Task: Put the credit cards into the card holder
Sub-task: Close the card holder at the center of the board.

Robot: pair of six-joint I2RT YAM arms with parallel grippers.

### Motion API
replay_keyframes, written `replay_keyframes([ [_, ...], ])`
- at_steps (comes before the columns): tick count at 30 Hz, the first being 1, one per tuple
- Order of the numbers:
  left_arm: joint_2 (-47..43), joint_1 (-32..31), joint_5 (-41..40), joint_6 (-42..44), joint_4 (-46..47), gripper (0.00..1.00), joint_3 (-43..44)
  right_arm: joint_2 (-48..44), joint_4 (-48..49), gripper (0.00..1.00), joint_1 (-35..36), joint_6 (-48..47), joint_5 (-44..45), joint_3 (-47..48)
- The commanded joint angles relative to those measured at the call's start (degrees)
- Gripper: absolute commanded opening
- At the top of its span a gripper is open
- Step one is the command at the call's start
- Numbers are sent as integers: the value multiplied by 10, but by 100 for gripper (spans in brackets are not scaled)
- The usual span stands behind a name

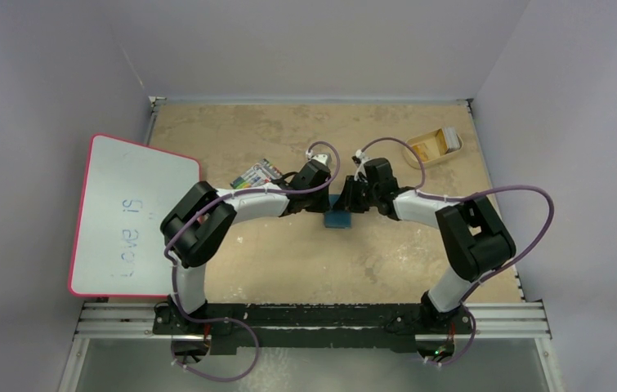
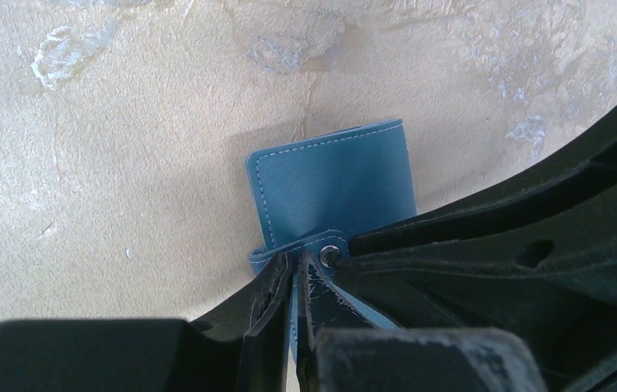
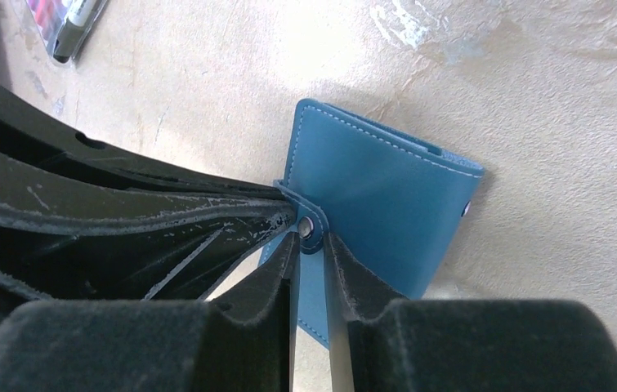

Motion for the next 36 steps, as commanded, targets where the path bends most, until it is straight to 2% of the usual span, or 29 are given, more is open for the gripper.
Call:
replay_keyframes([
  [1,16,-7,-1,13,-15,5,7,8,-6,18,0,10,18,34],
  [10,16,-8,1,14,-14,5,8,15,-16,17,-2,10,24,47],
  [16,17,-8,2,15,-16,4,9,14,-25,10,-1,0,27,36],
  [26,16,-10,1,14,-16,4,12,19,-34,10,-2,-14,38,20],
  [36,19,-11,-2,13,-17,4,12,30,-48,3,-1,-13,50,22],
])
